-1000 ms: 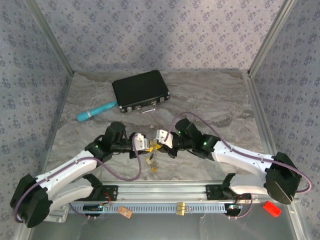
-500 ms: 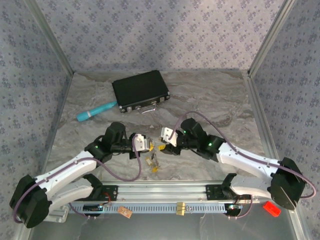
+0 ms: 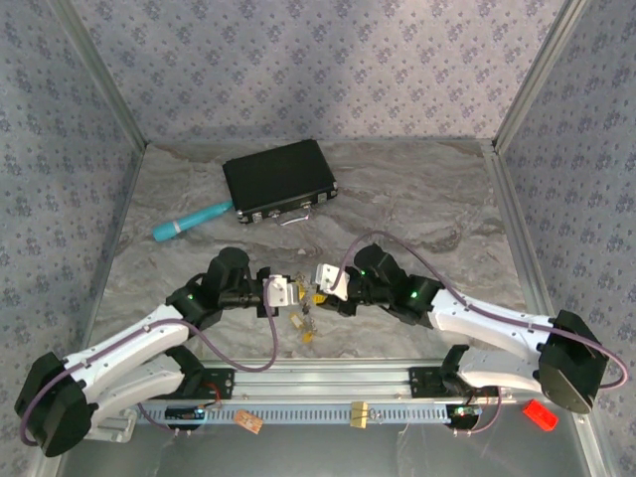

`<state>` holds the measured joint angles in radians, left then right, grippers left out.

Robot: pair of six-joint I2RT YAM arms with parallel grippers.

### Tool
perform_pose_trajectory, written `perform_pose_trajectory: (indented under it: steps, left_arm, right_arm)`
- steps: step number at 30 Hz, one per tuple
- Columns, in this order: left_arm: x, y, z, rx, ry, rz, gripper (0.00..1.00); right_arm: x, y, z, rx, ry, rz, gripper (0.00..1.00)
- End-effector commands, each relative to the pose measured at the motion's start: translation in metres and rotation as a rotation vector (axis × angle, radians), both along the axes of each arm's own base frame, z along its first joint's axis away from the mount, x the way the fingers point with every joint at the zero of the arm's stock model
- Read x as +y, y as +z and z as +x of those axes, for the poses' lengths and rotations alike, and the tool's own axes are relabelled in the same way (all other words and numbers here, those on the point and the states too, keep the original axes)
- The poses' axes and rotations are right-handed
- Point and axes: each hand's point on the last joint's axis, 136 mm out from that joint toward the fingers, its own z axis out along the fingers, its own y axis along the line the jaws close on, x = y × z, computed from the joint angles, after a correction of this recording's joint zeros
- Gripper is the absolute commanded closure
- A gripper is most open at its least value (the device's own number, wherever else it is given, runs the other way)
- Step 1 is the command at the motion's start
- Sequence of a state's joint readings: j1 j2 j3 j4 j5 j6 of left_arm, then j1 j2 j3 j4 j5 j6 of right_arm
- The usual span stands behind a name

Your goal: Put the keys on the keyring

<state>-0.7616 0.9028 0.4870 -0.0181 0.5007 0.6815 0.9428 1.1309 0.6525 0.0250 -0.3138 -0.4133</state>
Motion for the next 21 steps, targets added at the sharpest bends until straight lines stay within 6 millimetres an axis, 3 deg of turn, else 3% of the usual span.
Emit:
perform_pose_trajectory:
  steps: [1, 5, 10, 14, 16, 21]
  left_arm:
    - [-0.004, 0.015, -0.002, -0.063, -0.033, -0.042, 1.00]
    - [-0.004, 0.014, -0.002, -0.047, -0.024, -0.037, 1.00]
    - [0.002, 0.013, -0.004, -0.085, -0.026, -0.023, 1.00]
    - [0.003, 0.013, -0.006, -0.130, -0.042, -0.014, 1.00]
    - [0.004, 0.010, -0.008, -0.148, -0.058, -0.001, 1.00]
    - [0.005, 0.007, -0.009, -0.182, -0.071, -0.005, 1.00]
  right_arm:
    - [0.004, 0.002, 0.004, -0.042, -0.001, 0.008, 0.74]
    - [0.002, -0.001, 0.011, -0.061, -0.042, -0.005, 0.74]
    - [-0.017, -0.004, 0.033, -0.034, -0.184, -0.001, 0.71]
    - [-0.032, 0.005, 0.049, 0.246, -0.355, 0.089, 0.68]
    - [-0.036, 0.009, 0.053, 0.466, -0.458, 0.168, 0.66]
    - [-0.021, 0.018, 0.042, 0.918, -0.496, 0.319, 0.64]
